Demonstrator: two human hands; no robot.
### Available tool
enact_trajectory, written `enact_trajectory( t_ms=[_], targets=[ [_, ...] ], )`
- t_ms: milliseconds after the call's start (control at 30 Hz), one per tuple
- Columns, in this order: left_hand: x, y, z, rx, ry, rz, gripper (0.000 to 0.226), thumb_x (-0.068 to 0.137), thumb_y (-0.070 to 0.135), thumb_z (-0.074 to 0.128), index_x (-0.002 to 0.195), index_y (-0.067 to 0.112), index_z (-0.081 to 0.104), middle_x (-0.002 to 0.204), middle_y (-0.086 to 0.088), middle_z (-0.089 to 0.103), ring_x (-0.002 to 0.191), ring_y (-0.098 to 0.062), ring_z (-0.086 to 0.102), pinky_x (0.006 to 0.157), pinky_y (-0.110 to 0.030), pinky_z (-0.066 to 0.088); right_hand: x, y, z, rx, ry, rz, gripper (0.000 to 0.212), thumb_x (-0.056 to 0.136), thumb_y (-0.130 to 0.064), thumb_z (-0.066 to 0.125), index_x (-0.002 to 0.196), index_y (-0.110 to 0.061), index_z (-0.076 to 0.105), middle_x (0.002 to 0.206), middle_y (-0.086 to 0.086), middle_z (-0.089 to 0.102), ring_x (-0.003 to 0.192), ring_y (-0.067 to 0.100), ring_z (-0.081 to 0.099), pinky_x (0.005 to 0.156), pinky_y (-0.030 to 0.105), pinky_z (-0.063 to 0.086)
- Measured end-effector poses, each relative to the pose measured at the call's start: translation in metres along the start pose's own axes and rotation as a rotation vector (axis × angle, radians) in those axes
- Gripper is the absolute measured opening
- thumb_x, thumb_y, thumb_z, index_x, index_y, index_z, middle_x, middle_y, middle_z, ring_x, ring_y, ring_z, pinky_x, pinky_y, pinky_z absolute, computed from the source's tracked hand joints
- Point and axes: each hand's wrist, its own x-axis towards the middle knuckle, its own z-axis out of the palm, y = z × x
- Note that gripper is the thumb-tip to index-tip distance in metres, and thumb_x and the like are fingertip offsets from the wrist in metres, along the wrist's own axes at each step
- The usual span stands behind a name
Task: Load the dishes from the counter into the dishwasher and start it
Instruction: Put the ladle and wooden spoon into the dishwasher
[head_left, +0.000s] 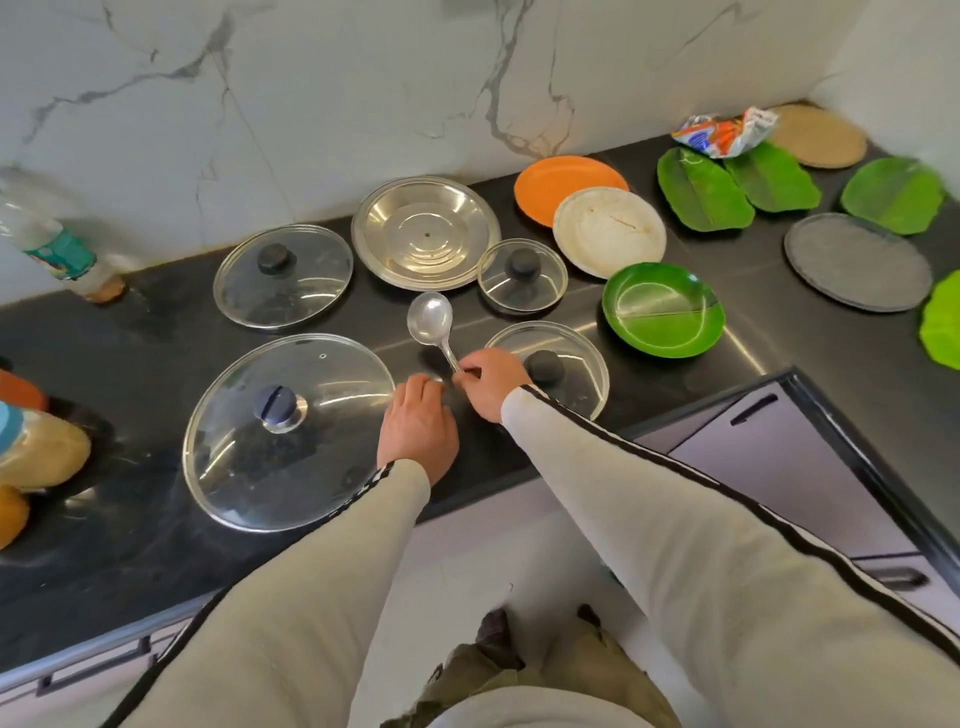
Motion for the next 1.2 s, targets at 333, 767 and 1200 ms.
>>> enact_trajectory(
  t_ms=[333, 767, 1200],
  targets=[
    [0.065, 0.114, 0.018, -0.036, 0.001, 0.231, 0.034, 0.097, 0.023, 0.05, 0.129, 0.013, 0.053, 0.134, -0.002, 0.047, 0.126, -0.022, 0.044, 0.107, -0.037, 0.042, -0.013, 0.105, -0.096, 0.276, 0.323, 0.1, 0.019, 0.094, -0.023, 0.059, 0.097, -0.014, 0.075, 0.086, -0.001, 0.068, 0.08, 0.016, 0.058, 0.075, 0.029, 0.044],
    [0.104, 0.28, 0.092, 0.055, -0.182, 0.39, 0.039, 0.094, 0.025, 0.055, 0.13, 0.01, 0.049, 0.136, -0.008, 0.043, 0.122, -0.028, 0.044, 0.103, -0.04, 0.042, -0.053, 0.288, -0.192, 0.641, 0.599, 0.553, 0.019, 0.077, -0.039, 0.047, 0.081, -0.025, 0.059, 0.086, 0.004, 0.063, 0.081, 0.028, 0.056, 0.079, 0.047, 0.05],
    [0.118, 0.364, 0.14, 0.211, -0.265, 0.423, 0.049, 0.094, 0.039, 0.054, 0.134, 0.013, 0.045, 0.144, -0.011, 0.037, 0.133, -0.031, 0.036, 0.111, -0.044, 0.035, -0.072, 0.354, -0.243, 0.775, 0.664, 0.569, 0.02, 0.09, -0.021, 0.048, 0.079, -0.023, 0.065, 0.073, 0.001, 0.06, 0.066, 0.02, 0.053, 0.066, 0.035, 0.044]
  ],
)
